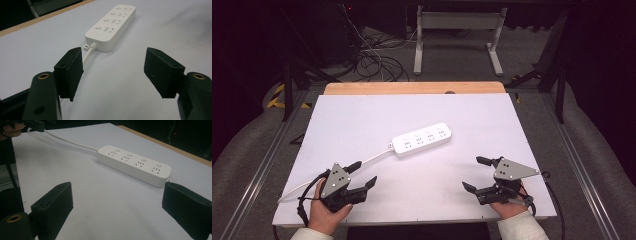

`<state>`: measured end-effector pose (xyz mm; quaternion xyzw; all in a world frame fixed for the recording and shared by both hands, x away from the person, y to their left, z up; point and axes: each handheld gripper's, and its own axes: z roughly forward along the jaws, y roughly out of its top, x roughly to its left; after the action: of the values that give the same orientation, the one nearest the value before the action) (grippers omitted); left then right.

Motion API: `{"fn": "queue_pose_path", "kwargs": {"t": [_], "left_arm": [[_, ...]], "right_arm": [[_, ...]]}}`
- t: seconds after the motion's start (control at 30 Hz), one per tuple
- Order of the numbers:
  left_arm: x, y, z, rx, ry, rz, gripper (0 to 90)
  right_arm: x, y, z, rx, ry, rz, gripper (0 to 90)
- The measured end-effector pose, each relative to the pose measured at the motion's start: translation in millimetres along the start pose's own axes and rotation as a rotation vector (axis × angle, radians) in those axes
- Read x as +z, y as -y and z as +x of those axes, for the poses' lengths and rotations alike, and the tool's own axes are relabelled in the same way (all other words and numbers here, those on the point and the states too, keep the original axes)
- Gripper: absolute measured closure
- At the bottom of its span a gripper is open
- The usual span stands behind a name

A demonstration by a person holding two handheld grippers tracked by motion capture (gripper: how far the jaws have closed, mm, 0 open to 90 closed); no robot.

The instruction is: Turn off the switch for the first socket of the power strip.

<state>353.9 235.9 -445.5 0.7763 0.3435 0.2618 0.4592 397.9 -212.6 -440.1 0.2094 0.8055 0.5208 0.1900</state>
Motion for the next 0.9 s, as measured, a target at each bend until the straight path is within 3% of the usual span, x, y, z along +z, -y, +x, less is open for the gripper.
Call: {"fn": "queue_pose_path", "kwargs": {"t": [0.43,0.9], "left_arm": [[-0.4,-1.2,0.4,0.01,-0.017,0.006,34.3],[3.4,-7.7,3.3,-0.021,0.02,0.042,39.9]], "right_arm": [[-0.7,0.0,-0.1,-0.003,0.002,-0.001,12.5],[-0.3,-0.1,0.1,-0.002,0.0,0.001,12.8]]}}
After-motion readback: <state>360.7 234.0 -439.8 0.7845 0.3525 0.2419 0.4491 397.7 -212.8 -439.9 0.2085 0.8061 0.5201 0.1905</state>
